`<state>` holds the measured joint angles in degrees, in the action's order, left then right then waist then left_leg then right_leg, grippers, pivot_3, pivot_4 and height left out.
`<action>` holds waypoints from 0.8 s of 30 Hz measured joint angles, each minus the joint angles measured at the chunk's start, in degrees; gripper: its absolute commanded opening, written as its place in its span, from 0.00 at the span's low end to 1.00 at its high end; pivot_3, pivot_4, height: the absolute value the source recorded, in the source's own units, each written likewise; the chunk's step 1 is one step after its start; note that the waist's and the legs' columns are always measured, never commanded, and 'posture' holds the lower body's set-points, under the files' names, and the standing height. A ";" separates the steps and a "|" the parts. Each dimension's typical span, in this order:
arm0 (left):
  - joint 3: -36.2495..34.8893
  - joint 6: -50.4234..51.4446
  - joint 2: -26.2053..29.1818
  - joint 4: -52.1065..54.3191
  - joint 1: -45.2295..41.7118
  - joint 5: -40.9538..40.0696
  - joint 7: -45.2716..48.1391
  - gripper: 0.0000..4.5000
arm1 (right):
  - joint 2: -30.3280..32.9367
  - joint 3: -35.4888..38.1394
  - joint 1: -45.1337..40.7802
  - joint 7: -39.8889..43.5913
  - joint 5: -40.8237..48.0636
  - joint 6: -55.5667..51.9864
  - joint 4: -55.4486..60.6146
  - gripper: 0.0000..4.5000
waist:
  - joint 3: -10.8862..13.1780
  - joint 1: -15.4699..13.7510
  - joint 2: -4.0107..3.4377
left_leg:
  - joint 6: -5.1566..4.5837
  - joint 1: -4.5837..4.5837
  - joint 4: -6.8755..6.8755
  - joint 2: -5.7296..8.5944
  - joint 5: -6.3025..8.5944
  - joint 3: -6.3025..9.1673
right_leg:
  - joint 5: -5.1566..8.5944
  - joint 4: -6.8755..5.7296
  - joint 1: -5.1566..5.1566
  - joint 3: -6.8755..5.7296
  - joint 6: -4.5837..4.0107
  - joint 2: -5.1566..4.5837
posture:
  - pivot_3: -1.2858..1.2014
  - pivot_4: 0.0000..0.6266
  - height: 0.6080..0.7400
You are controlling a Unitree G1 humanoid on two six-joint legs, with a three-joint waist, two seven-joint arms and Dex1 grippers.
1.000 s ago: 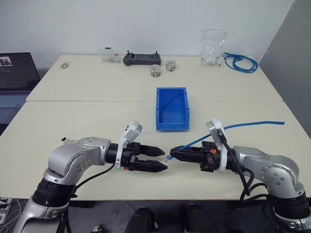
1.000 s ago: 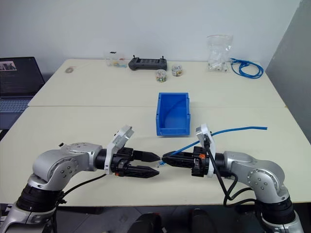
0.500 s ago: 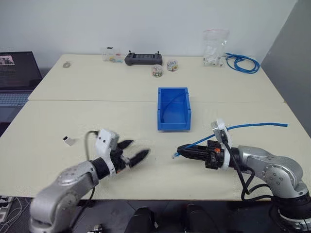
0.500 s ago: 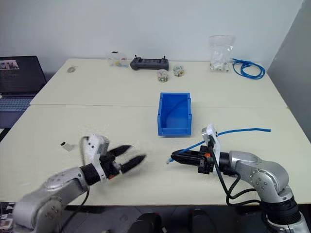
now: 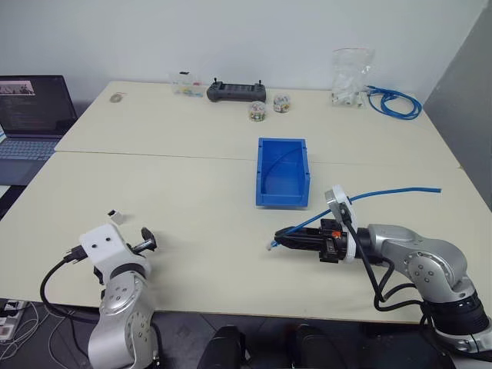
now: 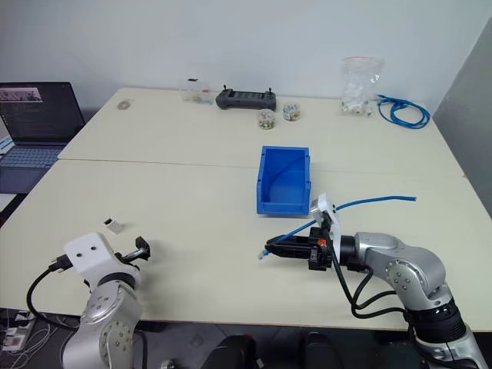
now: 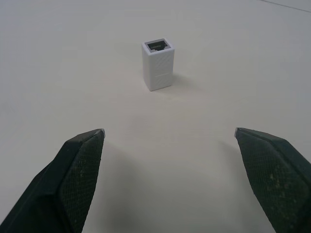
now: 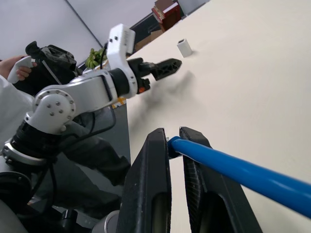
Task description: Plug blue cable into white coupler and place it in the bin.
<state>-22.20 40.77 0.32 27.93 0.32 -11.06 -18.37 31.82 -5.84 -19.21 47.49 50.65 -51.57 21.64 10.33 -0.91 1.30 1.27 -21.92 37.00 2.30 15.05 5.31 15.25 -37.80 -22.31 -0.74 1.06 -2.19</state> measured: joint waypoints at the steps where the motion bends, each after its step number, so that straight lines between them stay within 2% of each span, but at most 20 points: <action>1: -0.28 -0.03 0.00 -1.52 -1.90 0.06 -0.36 1.00 | -0.16 0.00 0.00 0.00 0.00 0.00 0.00 0.02 | 0.01 -0.12 0.02 | 0.00 0.00 0.00 0.00 0.00 -0.01 | -0.04 -0.01 0.00 0.01 -0.07 0.00 | 0.52 0.24 1.00; 9: -4.52 -0.90 0.83 -9.50 -9.94 0.04 -2.54 1.00 | -1.61 0.62 -0.04 -1.37 0.26 -0.50 0.00 0.02 | 0.03 -0.06 0.05 | 0.02 0.02 0.00 -0.01 -0.01 -0.01 | -0.11 -0.03 -0.01 0.00 -0.18 0.01 | 0.52 0.24 1.00; 15: -5.54 -2.08 4.22 -15.19 -14.84 0.82 -3.45 1.00 | -2.39 1.56 -0.07 -2.59 1.16 -1.18 0.14 0.02 | 0.04 -0.09 0.07 | 0.05 0.02 0.00 0.00 -0.02 0.00 | -0.12 -0.05 -0.01 0.00 -0.19 0.01 | 0.52 0.24 1.00; 24: -5.46 -2.04 6.81 -20.21 -16.97 2.25 -3.44 1.00 | -2.82 2.26 -0.29 -3.43 2.20 -1.76 0.67 0.02 | 0.04 -0.06 0.08 | 0.06 0.02 0.00 0.00 -0.02 0.01 | -0.14 -0.07 -0.02 0.00 -0.21 0.01 | 0.52 0.24 1.00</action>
<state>-27.66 38.73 7.12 7.72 -16.65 -8.81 -21.81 29.00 -3.58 -19.51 44.06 52.85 -53.32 22.31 10.37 -0.98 1.37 1.33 -21.90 37.01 2.30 15.03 5.32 15.11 -37.86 -22.33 -0.74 0.85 -2.18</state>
